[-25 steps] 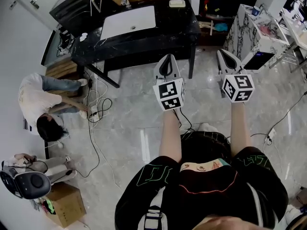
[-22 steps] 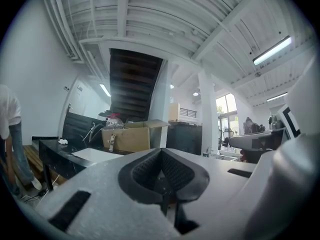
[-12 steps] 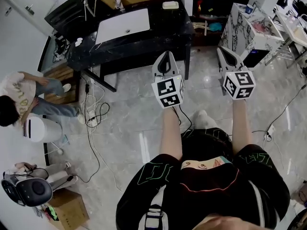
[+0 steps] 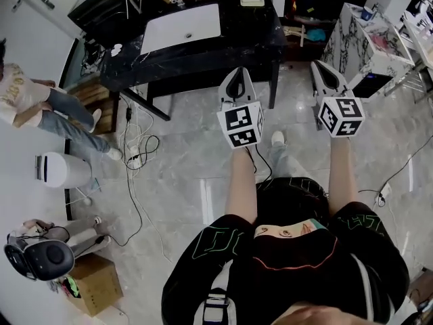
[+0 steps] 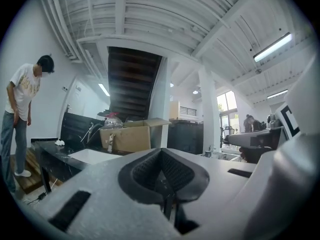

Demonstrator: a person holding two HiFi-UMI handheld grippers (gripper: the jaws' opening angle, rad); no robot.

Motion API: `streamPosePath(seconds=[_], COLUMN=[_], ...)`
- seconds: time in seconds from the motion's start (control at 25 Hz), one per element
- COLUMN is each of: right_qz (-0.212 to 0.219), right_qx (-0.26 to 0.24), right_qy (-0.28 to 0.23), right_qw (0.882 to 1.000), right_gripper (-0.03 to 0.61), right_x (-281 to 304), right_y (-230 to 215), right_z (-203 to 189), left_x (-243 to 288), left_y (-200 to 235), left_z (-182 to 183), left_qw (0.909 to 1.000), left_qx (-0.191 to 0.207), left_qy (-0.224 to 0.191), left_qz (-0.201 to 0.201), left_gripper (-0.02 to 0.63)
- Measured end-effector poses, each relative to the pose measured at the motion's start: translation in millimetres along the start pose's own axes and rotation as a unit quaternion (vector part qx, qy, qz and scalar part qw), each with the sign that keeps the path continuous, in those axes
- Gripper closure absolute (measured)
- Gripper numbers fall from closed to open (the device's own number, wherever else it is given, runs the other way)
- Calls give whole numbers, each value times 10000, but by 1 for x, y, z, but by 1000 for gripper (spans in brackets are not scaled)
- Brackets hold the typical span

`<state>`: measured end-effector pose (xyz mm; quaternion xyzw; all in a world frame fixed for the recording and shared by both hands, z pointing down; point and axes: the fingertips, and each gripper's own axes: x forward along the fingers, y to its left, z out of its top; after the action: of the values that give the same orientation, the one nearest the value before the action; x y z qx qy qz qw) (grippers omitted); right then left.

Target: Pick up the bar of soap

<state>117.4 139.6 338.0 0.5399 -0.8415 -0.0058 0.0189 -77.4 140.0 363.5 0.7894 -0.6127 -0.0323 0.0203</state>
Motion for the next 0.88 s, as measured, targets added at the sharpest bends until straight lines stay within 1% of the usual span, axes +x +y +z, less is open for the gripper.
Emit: streamPosePath(seconds=[0.08, 0.24, 0.48, 0.6, 0.76, 0.88], right_qz=[119, 382, 356, 373, 462, 424], right_qx=[-145, -193, -61, 85, 139, 223], right_qy=[-47, -107, -48, 43, 281, 402], right_qw=[9998, 9990, 9993, 9993, 9984, 9980], right_gripper=[574, 574, 572, 572, 572, 574], right_x=[18, 51, 93, 118, 149, 168], right_y=[7, 16, -13, -24, -36, -58], right_z=[0, -2, -1, -5, -22, -36], left_x=[7, 20, 60, 85, 117, 146], left_y=[10, 39, 50, 53, 59, 52], left_z=[-1, -6, -12, -24, -44, -58], left_qw=[10000, 9994, 9990, 9987, 9974, 9967], left_qx=[48, 5, -85, -169, -277, -319], left_qy=[3, 24, 72, 248, 478, 638], left_qz=[36, 337, 440, 420, 459, 390], left_gripper=[606, 606, 606, 606, 604, 606])
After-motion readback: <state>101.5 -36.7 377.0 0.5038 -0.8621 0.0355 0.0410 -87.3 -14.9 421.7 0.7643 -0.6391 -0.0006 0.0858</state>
